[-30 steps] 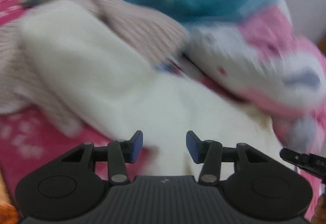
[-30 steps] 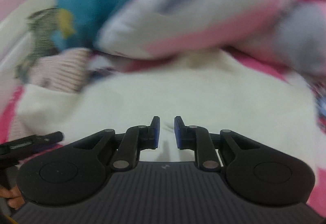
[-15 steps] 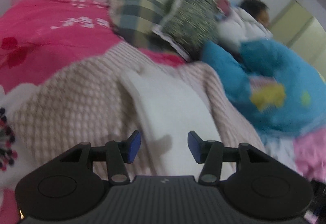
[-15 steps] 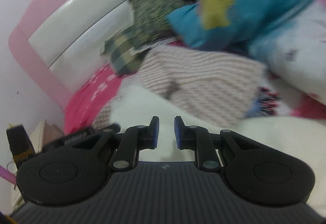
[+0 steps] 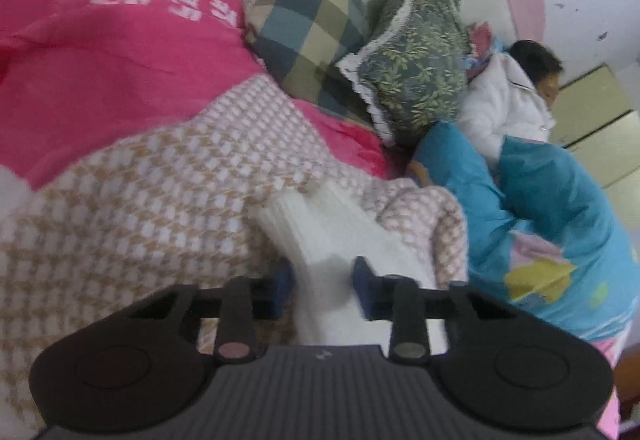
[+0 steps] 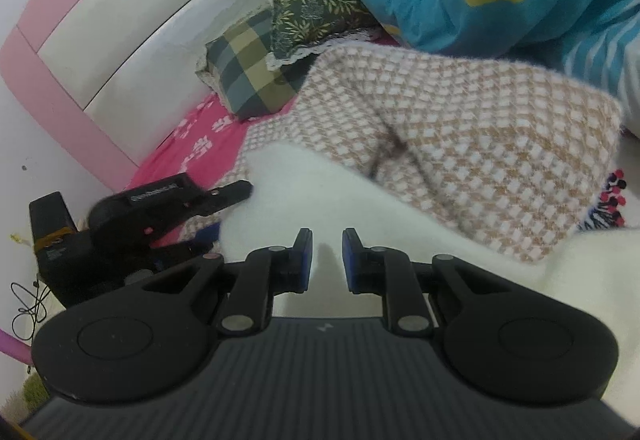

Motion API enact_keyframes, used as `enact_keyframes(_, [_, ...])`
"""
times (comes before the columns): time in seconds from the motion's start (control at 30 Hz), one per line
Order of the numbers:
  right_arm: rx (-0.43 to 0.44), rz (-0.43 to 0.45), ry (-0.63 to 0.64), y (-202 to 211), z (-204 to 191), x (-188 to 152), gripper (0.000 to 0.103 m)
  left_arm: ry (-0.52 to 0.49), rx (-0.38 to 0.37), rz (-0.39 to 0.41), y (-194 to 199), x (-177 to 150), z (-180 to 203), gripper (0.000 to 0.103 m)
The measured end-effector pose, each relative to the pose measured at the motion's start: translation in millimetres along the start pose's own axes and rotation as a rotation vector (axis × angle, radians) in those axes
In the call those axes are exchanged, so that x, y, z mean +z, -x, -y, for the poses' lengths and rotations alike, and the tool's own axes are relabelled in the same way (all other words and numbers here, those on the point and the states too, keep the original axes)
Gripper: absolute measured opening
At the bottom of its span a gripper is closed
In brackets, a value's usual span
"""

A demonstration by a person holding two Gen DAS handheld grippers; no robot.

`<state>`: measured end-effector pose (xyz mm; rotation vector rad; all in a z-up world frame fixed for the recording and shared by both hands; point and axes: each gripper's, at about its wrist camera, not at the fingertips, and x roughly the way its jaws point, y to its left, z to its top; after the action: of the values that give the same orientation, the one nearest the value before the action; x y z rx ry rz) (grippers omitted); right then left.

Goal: Fold clothes

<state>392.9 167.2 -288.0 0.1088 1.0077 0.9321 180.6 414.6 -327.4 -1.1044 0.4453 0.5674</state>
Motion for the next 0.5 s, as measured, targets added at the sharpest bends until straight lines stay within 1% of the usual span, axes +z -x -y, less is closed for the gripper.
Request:
enact_keyframes(0.03, [-0.002,0.004,-0.006,-0.3,1.3,-0.5,0.015,-0.002,-0.02,0.002,1.2,1.5,-1.0,0.012])
enact_keyframes(0.17, [0.007,0.043,-0.031,4.3,6.7,-4.7,0.015,0.004,-0.099,0.021,12.5,6.4,-1.1,0.01])
enact_keyframes(0.23, [0.019,0.06,-0.056,6.6,11.5,-7.6,0.015,-0.028,-0.123,0.041,20.4,4.0,6.6,0.009])
enact_keyframes(0.37, [0.017,0.096,-0.123,26.5,26.7,-13.0,0.015,-0.094,-0.164,0.07,39.0,-9.1,35.8,0.009])
enact_keyframes(0.47, [0.007,0.133,-0.187,60.5,43.2,-17.6,0.016,-0.149,-0.21,0.078,53.8,-23.8,67.1,0.008])
enact_keyframes(0.5, [0.001,0.145,-0.206,73.5,48.9,-19.5,0.016,-0.163,-0.229,0.069,57.5,-33.2,80.3,0.008])
